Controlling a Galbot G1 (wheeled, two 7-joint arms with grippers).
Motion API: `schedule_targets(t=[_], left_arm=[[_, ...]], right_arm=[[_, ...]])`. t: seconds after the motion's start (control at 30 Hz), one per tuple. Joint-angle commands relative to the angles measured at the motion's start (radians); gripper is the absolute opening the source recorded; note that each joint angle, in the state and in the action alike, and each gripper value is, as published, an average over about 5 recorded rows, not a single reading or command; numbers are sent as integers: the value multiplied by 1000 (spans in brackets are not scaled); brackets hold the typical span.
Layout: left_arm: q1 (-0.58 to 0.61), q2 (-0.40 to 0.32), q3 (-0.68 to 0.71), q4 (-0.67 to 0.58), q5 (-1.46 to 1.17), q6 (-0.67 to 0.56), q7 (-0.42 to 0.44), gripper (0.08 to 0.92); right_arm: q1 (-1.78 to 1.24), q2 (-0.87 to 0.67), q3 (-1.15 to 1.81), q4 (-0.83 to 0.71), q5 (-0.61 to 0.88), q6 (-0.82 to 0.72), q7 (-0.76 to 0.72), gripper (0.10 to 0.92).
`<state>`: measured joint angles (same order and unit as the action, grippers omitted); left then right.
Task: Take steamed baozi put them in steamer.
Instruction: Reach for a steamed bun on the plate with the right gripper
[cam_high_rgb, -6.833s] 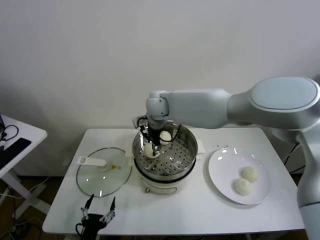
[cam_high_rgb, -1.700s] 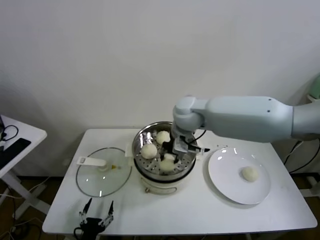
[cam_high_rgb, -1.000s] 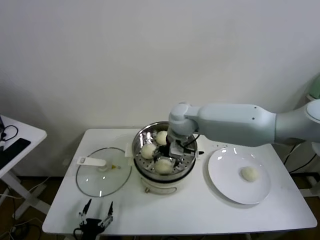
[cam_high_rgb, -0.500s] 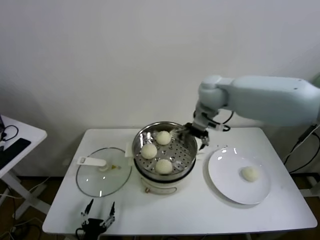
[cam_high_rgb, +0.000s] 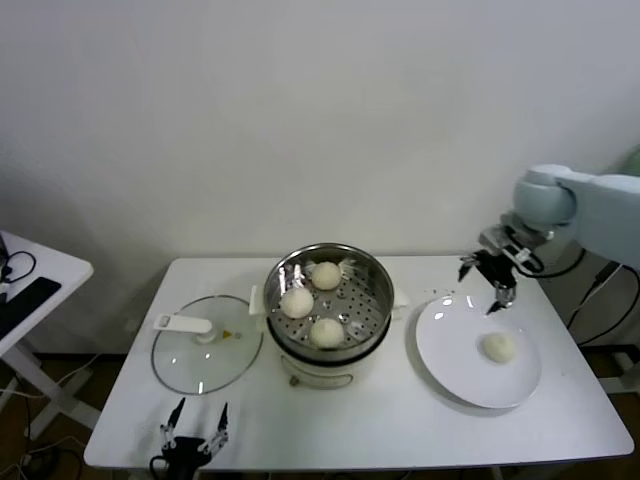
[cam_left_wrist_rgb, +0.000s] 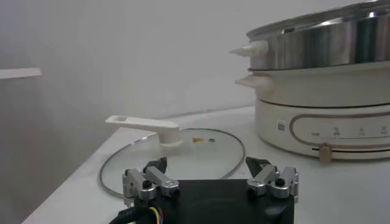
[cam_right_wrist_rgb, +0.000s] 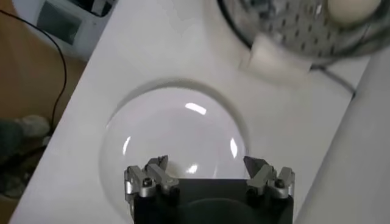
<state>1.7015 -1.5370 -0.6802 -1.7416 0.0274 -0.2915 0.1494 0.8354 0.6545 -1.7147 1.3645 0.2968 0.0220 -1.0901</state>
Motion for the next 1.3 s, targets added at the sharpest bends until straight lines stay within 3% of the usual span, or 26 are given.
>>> schedule_targets(t=[0.03, 0.53, 1.1, 1.3], left_arm=[[4, -1, -6, -6, -15, -4, 1, 823], [15, -3, -11, -4, -6, -11, 1, 823], [17, 1, -18, 4, -3, -17, -1, 823], [12, 0, -19, 7, -3, -19, -2, 823]], right_arm=[[-394, -167, 297, -145, -173, -98, 20, 823], [-699, -116, 604, -261, -271, -104, 69, 823], [-783, -36, 696, -332, -293, -96, 82, 823], [-781, -18, 693, -348, -295, -93, 83, 789]])
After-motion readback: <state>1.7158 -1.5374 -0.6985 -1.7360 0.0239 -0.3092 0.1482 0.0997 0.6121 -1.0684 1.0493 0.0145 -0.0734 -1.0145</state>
